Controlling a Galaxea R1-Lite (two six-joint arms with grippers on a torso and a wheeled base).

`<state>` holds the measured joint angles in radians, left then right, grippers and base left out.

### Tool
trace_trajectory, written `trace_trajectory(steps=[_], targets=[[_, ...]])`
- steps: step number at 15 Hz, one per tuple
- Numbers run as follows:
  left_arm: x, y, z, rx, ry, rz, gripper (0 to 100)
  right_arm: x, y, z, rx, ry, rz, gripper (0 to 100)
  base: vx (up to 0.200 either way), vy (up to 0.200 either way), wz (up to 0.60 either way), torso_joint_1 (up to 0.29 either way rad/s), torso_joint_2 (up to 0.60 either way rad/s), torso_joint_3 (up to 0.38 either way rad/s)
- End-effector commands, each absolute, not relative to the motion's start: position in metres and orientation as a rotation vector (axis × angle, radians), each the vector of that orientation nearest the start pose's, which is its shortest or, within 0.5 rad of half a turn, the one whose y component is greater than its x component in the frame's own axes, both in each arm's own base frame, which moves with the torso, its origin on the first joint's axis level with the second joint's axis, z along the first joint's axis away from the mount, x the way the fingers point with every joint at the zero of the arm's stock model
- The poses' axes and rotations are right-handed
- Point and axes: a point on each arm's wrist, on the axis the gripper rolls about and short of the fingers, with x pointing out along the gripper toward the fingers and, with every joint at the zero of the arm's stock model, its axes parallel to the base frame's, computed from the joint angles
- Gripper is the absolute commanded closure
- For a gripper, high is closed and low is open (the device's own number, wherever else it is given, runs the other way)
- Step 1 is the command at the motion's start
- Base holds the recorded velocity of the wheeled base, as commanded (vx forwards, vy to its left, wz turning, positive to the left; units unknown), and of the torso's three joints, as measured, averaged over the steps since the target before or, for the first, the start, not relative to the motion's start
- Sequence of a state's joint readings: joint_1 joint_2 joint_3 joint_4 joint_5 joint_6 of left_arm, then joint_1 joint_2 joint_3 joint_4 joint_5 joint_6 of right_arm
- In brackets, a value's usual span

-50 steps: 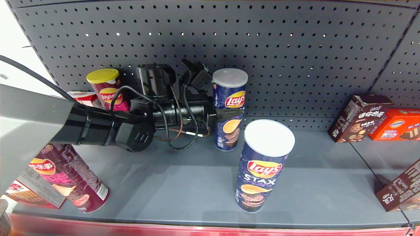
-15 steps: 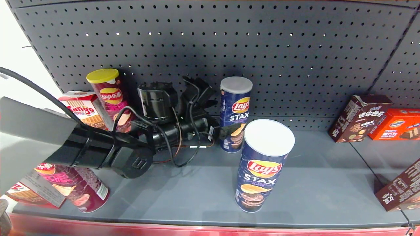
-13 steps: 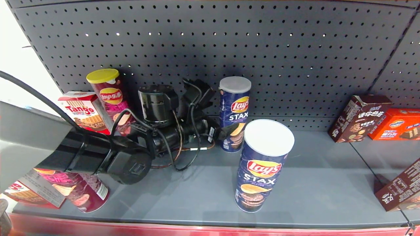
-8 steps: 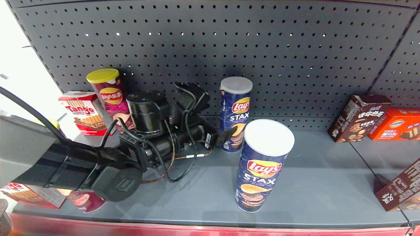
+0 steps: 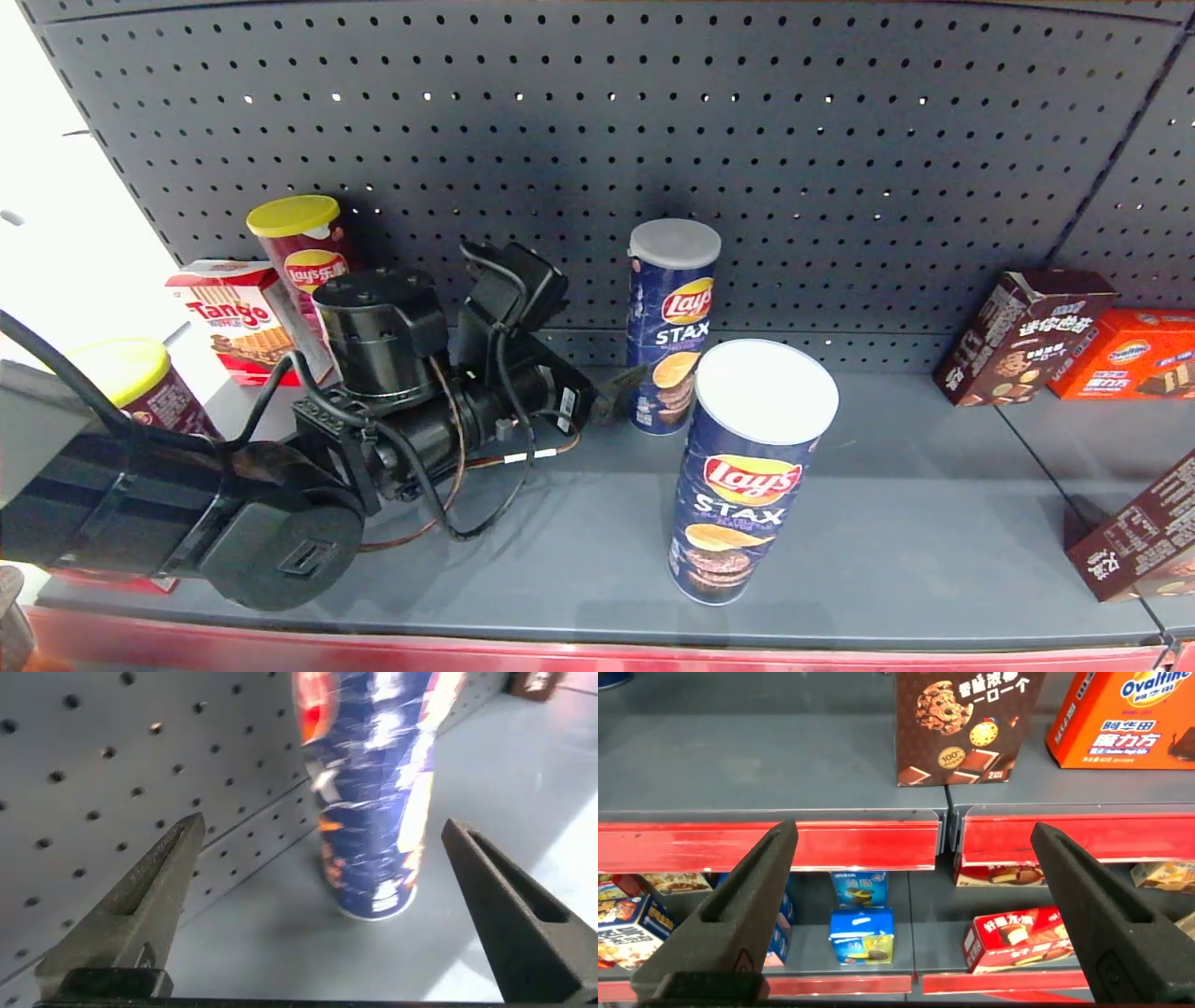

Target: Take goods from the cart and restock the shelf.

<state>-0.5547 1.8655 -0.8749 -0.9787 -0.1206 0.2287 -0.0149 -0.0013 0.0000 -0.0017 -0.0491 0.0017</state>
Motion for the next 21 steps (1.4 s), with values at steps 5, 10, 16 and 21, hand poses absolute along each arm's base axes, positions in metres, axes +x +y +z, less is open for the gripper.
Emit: trace_trajectory(steps=[5, 10, 16, 21], targets=[[0.300, -0.188, 0.175, 0.226, -0.044, -0.656, 0, -0.023, -0.001, 0.076, 0.002, -0.002, -0.064, 0, 0.000, 0.000, 0.00, 0.000, 0.00, 0.000], [0.309, -0.192, 0.171, 0.227, -0.034, -0.626, 0, -0.023, -0.001, 0.076, 0.002, -0.002, -0.064, 0, 0.000, 0.000, 0.00, 0.000, 0.00, 0.000], [0.313, -0.194, 0.167, 0.227, -0.026, -0.622, 0, -0.023, -0.001, 0.076, 0.002, -0.003, -0.064, 0, 0.000, 0.000, 0.00, 0.000, 0.00, 0.000], [0.315, -0.189, 0.166, 0.224, -0.020, -0.609, 0, -0.023, -0.001, 0.076, 0.002, -0.003, -0.064, 0, 0.000, 0.000, 0.00, 0.000, 0.00, 0.000]])
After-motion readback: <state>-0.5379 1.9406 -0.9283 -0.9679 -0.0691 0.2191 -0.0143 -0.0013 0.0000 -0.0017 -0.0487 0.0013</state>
